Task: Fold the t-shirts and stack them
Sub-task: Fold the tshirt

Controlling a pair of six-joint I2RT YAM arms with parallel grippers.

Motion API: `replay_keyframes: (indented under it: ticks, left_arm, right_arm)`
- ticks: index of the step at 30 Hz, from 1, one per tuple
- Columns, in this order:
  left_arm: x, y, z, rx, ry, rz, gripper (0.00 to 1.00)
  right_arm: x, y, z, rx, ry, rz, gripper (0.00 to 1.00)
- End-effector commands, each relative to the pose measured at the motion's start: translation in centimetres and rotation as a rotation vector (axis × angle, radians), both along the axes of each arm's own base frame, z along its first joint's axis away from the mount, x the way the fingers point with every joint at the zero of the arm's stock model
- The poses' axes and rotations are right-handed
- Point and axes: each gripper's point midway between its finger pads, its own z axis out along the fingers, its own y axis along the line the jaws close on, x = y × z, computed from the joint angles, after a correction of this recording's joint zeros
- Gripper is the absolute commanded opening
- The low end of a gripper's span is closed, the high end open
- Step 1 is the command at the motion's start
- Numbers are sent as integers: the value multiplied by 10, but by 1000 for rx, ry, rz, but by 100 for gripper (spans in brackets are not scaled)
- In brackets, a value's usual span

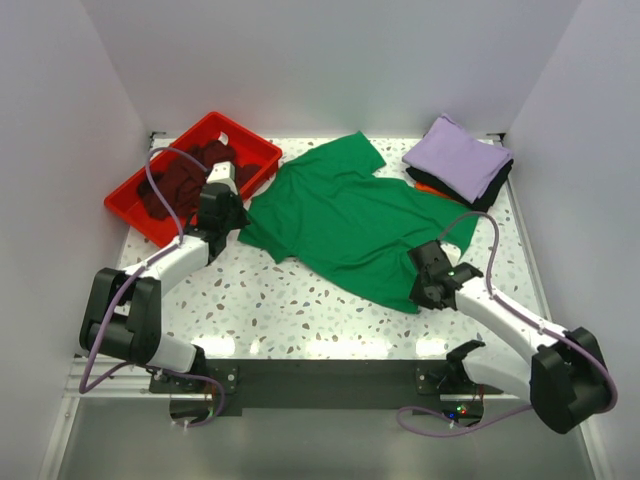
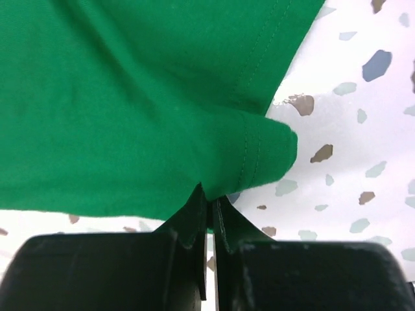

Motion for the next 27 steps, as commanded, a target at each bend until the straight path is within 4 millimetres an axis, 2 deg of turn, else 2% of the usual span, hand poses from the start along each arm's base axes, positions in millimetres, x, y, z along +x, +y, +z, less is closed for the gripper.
replay_keyframes:
  ticks: [1, 6, 7, 9, 12, 14, 17, 23, 27]
  left_arm:
    - [7, 3, 19, -14, -69, 18, 0]
    - [7, 3, 19, -16, -68, 17, 0]
    - [7, 3, 18, -13, -66, 18, 0]
    - [7, 3, 19, -16, -68, 17, 0]
    - [6, 3, 19, -14, -66, 16, 0]
    - [6, 3, 19, -16, -67, 16, 0]
    - [6, 3, 18, -16, -64, 14, 0]
    - [7, 2, 17, -19, -61, 11, 0]
    - [7, 2, 16, -18, -58, 11, 0]
  right_arm:
    - [2, -4, 34, -7, -52, -7, 0]
    - [3, -18, 75, -45, -133, -23, 1]
    - [6, -19, 86, -44, -158, -27, 8]
    - [4, -25, 96, -57, -182, -36, 14]
    - [1, -31, 103, -78, -195, -48, 35]
    - [-2, -35, 101, -95, -187, -53, 48]
    - [-6, -36, 94, -102, -164, -53, 53]
    - [-8, -21, 69, -63, -73, -4, 52]
    - [-21, -14, 40, -47, 18, 24, 44]
